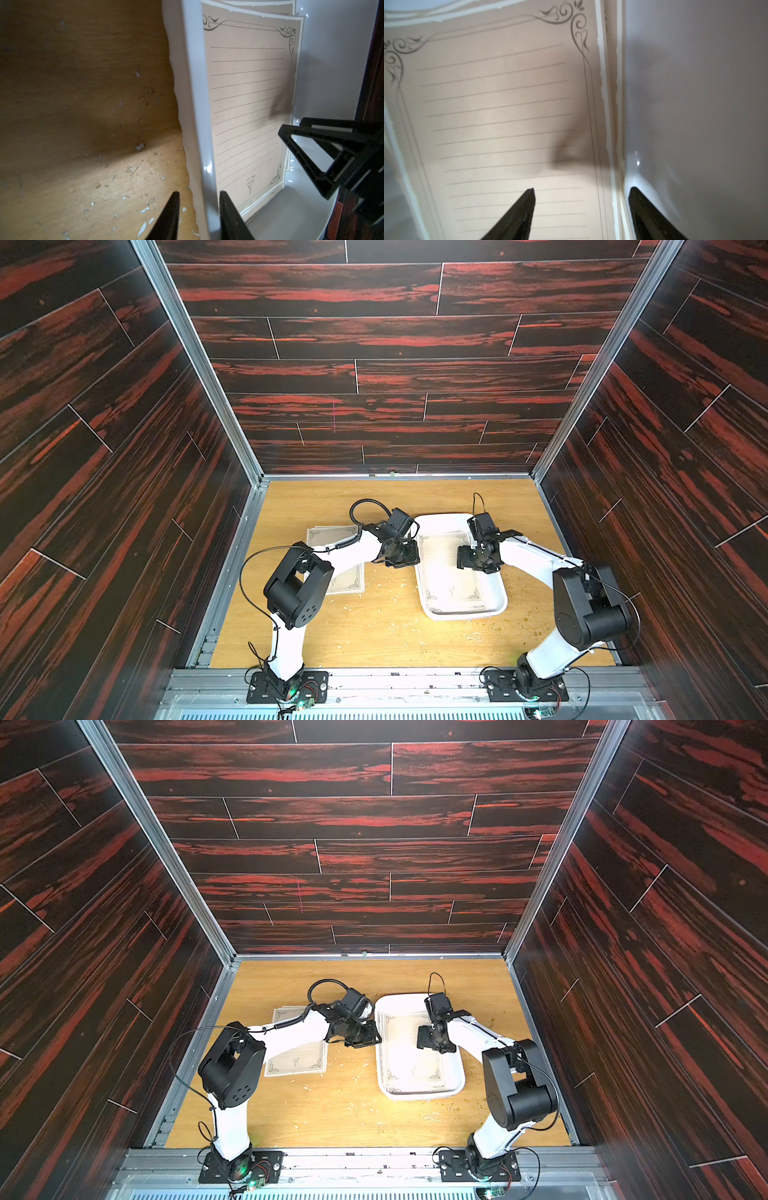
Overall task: Take out the stationery paper from the storage box
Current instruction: Pick up the stationery paper from the storage box.
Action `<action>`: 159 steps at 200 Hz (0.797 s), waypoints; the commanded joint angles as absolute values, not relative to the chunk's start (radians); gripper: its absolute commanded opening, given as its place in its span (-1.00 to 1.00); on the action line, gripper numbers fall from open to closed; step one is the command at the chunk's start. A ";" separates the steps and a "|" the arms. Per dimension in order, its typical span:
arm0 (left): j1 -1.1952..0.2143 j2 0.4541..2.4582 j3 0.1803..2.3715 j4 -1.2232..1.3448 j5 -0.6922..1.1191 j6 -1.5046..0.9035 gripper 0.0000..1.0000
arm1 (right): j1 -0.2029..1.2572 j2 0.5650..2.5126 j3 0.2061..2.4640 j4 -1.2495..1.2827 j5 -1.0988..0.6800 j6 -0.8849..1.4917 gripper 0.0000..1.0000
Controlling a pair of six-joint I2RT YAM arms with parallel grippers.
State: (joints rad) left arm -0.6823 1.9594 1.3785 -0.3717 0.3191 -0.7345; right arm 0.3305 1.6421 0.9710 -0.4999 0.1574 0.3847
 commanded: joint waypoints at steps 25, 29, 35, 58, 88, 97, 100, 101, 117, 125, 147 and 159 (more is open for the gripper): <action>-0.687 1.969 1.410 -0.390 0.331 -0.742 -0.30 | 0.342 1.621 0.933 -0.519 0.141 0.413 0.48; -0.687 1.969 1.410 -0.390 0.329 -0.743 -0.30 | 0.342 1.620 0.932 -0.517 0.138 0.413 0.49; -0.686 1.970 1.408 -0.391 0.329 -0.742 -0.30 | 0.342 1.624 0.930 -0.517 0.135 0.413 0.49; -0.686 1.973 1.407 -0.390 0.329 -0.745 -0.30 | 0.342 1.629 0.923 -0.511 0.126 0.415 0.49; -0.687 1.977 1.410 -0.387 0.333 -0.749 -0.30 | 0.342 1.637 0.917 -0.503 0.122 0.414 0.49; -0.686 1.977 1.410 -0.387 0.332 -0.749 -0.30 | 0.342 1.641 0.916 -0.502 0.119 0.416 0.49; -0.686 1.975 1.410 -0.387 0.332 -0.749 -0.30 | 0.343 1.641 0.916 -0.502 0.117 0.416 0.48; -0.686 1.976 1.410 -0.387 0.331 -0.749 -0.30 | 0.343 1.641 0.916 -0.502 0.116 0.417 0.49; -0.687 1.977 1.410 -0.388 0.332 -0.751 -0.30 | 0.342 1.641 0.914 -0.501 0.110 0.414 0.48; -0.686 1.979 1.410 -0.387 0.333 -0.752 -0.30 | 0.342 1.637 0.913 -0.498 0.108 0.414 0.47; -0.686 1.980 1.408 -0.384 0.334 -0.755 -0.30 | 0.344 1.625 0.913 -0.495 0.104 0.411 0.45; -0.686 1.982 1.408 -0.384 0.334 -0.757 -0.30 | 0.342 1.618 0.911 -0.495 0.097 0.410 0.42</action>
